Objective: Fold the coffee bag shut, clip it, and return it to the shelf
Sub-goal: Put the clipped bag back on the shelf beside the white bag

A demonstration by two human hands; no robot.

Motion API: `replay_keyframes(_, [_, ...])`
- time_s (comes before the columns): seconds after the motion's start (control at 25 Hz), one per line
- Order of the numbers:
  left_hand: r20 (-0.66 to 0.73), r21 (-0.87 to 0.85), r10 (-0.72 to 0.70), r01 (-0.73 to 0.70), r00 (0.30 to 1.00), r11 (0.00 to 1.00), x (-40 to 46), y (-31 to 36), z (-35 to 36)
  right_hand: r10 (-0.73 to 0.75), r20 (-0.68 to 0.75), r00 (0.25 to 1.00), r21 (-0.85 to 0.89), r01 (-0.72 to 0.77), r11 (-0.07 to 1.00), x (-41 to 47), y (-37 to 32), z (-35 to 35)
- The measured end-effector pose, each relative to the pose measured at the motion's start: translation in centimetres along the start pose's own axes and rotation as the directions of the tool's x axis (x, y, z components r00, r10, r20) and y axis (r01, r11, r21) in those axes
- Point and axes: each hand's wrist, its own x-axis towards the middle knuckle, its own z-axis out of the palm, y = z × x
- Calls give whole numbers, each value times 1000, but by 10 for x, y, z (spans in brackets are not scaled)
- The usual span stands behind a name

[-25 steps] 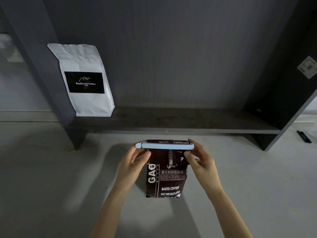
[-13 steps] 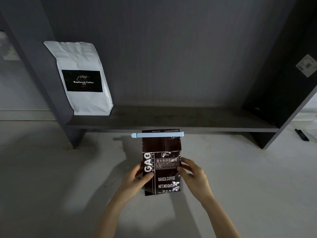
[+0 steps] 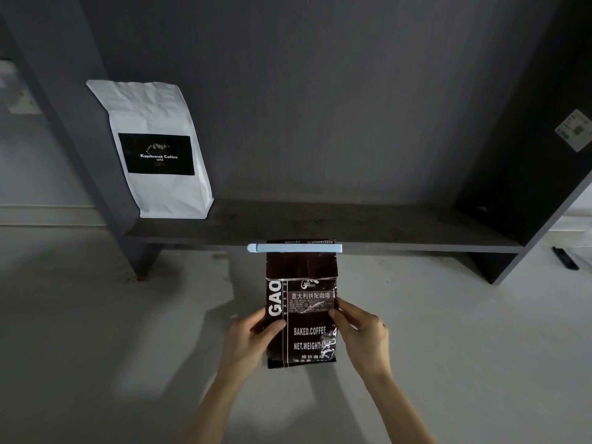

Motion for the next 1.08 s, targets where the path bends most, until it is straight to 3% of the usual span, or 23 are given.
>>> replay_keyframes(0.52, [-126,-102,218,-231,968,968,71,71,-52,-217,-44,975,140,221,965,68,-101,15])
replay_keyframes(0.76, [-227,-2,302,-311,926,950,129,87,-81,-366,-8,931,34,366,930,115,-138,45])
replay_keyframes(1.08, [-296,20,223,-228,929,974,176,65,-91,-421,180,889,-33,434,900,158,-132,85])
